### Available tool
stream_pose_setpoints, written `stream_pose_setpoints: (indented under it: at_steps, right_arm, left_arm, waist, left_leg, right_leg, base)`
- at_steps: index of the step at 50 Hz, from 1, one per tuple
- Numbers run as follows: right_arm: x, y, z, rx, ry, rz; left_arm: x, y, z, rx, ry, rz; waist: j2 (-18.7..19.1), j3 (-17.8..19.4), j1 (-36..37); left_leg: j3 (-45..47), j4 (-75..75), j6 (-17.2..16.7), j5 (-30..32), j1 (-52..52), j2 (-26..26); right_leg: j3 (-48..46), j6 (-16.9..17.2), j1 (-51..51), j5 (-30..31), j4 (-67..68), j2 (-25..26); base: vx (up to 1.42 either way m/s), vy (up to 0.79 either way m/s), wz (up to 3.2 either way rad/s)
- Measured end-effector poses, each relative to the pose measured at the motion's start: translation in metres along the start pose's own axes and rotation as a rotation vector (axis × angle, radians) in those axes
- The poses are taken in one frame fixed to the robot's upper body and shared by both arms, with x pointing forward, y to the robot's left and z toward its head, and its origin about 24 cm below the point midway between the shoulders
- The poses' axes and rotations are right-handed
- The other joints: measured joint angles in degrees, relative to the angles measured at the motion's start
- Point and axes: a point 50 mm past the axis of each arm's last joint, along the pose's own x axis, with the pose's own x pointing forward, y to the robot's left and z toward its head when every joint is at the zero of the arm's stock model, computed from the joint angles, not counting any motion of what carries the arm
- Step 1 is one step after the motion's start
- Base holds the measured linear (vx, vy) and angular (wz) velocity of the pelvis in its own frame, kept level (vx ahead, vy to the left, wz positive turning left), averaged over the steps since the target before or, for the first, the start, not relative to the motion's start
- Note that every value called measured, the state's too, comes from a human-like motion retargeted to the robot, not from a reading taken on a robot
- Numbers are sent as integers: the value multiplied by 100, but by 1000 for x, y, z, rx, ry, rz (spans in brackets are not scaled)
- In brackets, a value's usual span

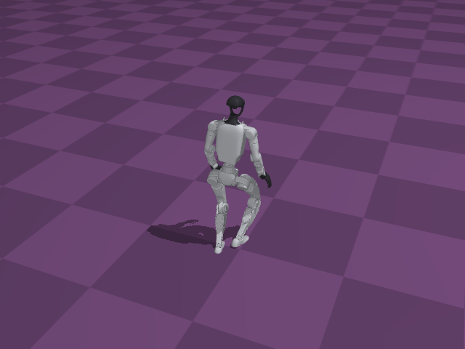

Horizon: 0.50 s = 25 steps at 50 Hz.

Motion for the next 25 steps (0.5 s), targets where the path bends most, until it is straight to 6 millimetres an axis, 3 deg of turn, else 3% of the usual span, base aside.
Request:
stream_pose_setpoints:
  at_steps: [5,11,20,25]
  right_arm:
    - [2,4,12,-20,-48,52]
    - [4,8,23,-55,-102,109]
    - [3,18,25,-93,-103,178]
    - [0,22,15,-102,-60,215]
  left_arm:
    - [-5,0,-16,28,61,-42]
    - [-11,-1,-26,43,77,-90]
    - [-10,-3,-12,11,-2,-140]
    - [-7,-9,-2,11,-30,-181]
  waist:
    - [-246,-99,-29]
    - [-194,-223,188]
    - [406,-268,609]
    - [527,-316,594]
  left_leg:
    - [-4,-161,18,348,-288,-334]
    - [-77,-13,-132,562,-619,-210]
    - [-527,1462,-218,223,-1063,528]
    - [-979,1392,-117,-14,-861,326]
  right_leg:
    - [148,97,148,167,265,-132]
    - [-63,228,662,169,-580,293]
    - [-202,65,662,301,-1301,1334]
    - [128,65,335,521,-1342,1775]
  base:
    - [-23,3,15]
    - [-16,-2,-18]
    - [-16,-2,-52]
    - [-19,1,-70]
